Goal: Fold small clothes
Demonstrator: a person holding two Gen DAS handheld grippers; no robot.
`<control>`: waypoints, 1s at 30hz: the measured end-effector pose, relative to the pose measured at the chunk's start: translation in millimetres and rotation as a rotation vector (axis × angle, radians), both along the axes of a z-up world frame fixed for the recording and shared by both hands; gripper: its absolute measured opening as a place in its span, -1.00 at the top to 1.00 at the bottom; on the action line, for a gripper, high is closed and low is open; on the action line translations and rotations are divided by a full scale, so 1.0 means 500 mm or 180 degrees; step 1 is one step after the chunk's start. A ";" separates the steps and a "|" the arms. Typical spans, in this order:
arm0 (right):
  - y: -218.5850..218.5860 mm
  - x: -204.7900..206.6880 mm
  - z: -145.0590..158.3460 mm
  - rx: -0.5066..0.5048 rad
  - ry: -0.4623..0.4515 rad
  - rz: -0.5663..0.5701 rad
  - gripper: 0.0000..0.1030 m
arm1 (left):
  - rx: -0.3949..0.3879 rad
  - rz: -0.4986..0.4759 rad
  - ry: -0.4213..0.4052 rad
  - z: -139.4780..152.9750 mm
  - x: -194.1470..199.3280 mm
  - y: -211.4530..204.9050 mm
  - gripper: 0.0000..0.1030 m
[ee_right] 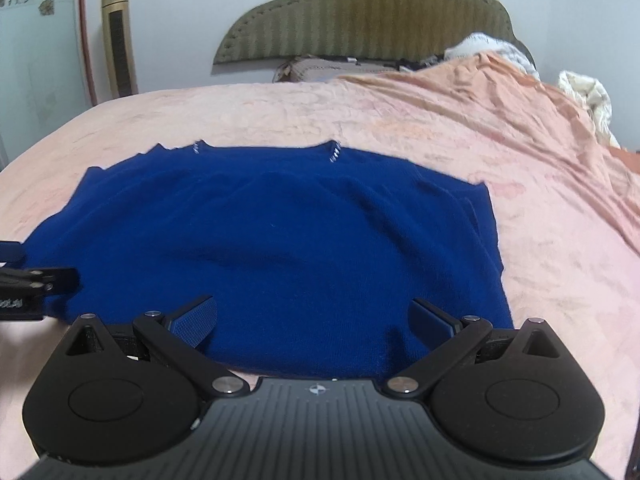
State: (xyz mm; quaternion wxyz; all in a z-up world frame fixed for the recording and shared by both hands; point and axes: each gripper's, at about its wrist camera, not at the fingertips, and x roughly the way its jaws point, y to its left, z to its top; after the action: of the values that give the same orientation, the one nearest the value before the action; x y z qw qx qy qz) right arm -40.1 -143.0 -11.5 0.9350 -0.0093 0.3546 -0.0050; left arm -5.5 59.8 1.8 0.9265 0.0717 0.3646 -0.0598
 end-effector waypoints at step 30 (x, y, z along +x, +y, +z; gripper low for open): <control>-0.216 0.379 -0.011 0.0436 0.0219 0.0109 0.75 | -0.0539 0.0079 0.0292 -0.018 0.391 0.038 0.16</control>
State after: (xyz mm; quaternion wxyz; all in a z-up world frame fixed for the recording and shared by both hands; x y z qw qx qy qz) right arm 149.3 -251.2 -17.1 0.9206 0.0484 0.3858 0.0357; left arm 189.8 78.7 -6.9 0.9122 -0.0143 0.4011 -0.0821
